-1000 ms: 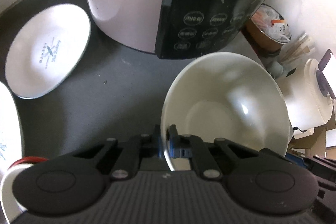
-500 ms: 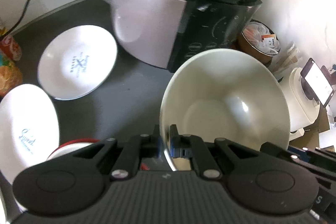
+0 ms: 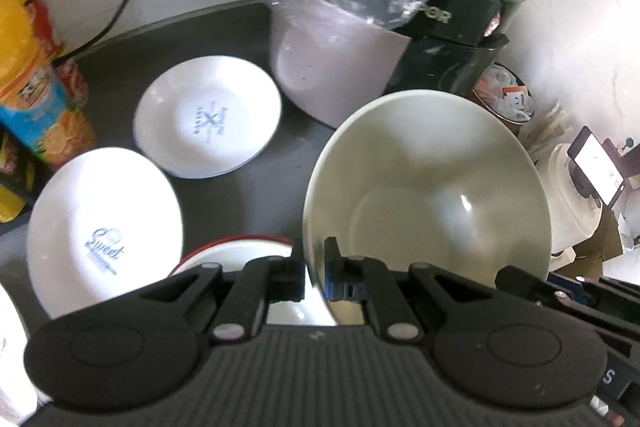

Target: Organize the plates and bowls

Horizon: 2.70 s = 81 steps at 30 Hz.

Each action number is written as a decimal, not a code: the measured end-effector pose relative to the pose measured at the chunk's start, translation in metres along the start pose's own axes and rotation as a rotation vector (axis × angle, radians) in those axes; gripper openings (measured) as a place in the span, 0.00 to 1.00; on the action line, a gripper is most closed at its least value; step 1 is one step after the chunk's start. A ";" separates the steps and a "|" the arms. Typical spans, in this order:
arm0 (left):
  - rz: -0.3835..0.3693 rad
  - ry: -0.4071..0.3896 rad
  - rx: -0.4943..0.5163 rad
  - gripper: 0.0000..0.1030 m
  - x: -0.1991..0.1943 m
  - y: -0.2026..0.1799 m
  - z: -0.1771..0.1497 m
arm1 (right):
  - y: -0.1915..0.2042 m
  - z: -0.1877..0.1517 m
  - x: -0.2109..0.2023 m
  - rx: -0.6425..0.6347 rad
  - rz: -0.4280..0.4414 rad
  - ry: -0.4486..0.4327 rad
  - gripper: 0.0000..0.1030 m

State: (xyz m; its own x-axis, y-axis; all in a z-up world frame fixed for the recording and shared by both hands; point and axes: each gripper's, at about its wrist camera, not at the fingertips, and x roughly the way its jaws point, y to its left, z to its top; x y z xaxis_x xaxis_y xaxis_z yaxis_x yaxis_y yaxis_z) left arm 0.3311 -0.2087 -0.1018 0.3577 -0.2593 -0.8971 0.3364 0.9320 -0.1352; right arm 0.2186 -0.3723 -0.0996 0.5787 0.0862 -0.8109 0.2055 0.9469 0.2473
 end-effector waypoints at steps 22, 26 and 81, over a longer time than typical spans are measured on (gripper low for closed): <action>0.064 0.082 -0.122 0.08 -0.013 0.084 -0.053 | 0.080 -0.033 0.019 -0.118 0.061 0.096 0.16; 0.067 0.105 -0.135 0.08 -0.005 0.092 -0.062 | 0.085 -0.037 0.026 -0.128 0.058 0.119 0.16; 0.096 0.147 -0.265 0.17 0.034 0.080 -0.060 | 0.051 -0.013 0.048 -0.166 0.024 0.088 0.02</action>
State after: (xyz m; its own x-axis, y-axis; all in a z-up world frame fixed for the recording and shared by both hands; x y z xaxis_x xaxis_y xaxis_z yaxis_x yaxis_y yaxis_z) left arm 0.3180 -0.1276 -0.1680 0.2410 -0.1458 -0.9595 0.0619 0.9890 -0.1347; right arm 0.2465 -0.3160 -0.1328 0.5090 0.1296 -0.8510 0.0552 0.9817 0.1824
